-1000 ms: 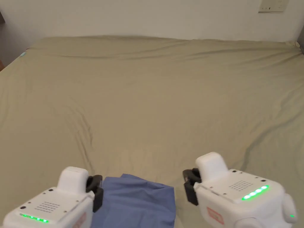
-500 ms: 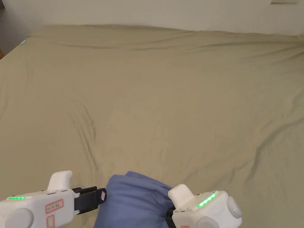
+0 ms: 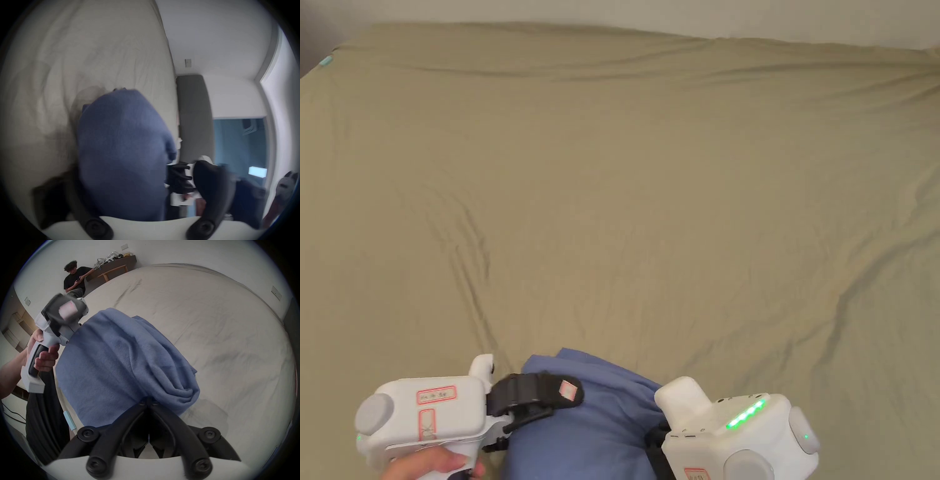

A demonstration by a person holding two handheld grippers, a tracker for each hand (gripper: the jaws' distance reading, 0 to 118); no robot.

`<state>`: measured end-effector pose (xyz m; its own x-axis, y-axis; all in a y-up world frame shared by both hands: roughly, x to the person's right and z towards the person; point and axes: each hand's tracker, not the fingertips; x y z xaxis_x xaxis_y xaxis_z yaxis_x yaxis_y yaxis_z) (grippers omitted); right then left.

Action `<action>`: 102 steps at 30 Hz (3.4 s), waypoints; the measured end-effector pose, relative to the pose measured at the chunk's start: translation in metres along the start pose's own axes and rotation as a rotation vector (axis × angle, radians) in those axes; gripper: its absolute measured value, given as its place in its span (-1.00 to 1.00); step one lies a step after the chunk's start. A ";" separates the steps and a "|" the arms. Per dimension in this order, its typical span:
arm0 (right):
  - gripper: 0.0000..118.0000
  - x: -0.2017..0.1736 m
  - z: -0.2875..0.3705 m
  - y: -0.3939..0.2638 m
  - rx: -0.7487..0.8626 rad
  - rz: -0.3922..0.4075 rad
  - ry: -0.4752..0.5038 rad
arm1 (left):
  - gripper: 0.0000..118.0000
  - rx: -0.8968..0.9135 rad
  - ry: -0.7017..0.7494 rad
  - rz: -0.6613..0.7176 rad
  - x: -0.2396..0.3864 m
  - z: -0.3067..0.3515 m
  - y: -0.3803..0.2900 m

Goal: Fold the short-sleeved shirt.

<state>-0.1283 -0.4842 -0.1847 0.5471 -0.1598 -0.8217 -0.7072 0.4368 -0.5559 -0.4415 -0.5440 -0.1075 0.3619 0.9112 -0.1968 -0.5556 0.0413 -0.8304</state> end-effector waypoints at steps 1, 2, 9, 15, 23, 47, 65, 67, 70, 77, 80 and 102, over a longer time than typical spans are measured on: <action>-0.98 0.000 0.000 0.000 0.000 0.000 -0.001 | -0.46 0.012 0.117 -0.050 0.006 -0.005 0.000; -0.98 0.000 0.000 0.000 0.000 0.001 -0.004 | -0.47 -0.014 0.257 -0.113 0.008 -0.014 -0.001; -0.98 0.001 0.049 0.003 0.148 -0.008 -0.048 | -0.47 0.004 0.352 -0.217 0.039 -0.007 -0.011; -0.98 0.004 0.124 0.016 0.377 -0.037 -0.248 | -0.46 0.064 0.452 -0.298 0.072 0.004 -0.024; -0.98 -0.025 0.161 0.032 0.482 0.003 -0.405 | -0.46 0.139 0.715 -0.480 0.095 0.032 -0.037; -0.98 -0.066 0.127 0.061 0.489 0.023 -0.444 | -0.46 0.241 1.513 -0.546 -0.028 0.263 0.025; -0.98 -0.043 0.146 0.066 0.481 -0.001 -0.463 | 0.97 0.768 1.406 -0.469 0.046 0.353 0.054; -0.98 -0.040 0.162 0.065 0.516 0.012 -0.489 | 0.97 0.881 1.256 -0.535 0.094 0.347 0.038; -0.98 -0.035 0.195 0.062 0.591 0.011 -0.527 | 0.96 1.076 1.080 -0.717 0.172 0.320 0.002; -0.98 -0.039 0.271 0.044 0.770 -0.009 -0.628 | 0.92 1.268 0.850 -0.903 0.294 0.203 -0.084; -0.98 -0.046 0.290 0.027 0.822 -0.008 -0.661 | 0.33 1.229 0.789 -0.971 0.315 0.154 -0.107; -0.98 -0.071 0.290 -0.036 0.893 -0.044 -0.757 | -1.00 1.134 0.798 -1.251 0.340 0.025 -0.195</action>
<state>-0.0117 -0.2320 -0.0700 0.9033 0.2462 -0.3514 -0.2804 0.9586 -0.0491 -0.2284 -0.2325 0.0005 0.9357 -0.2274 -0.2698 0.2265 0.9734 -0.0350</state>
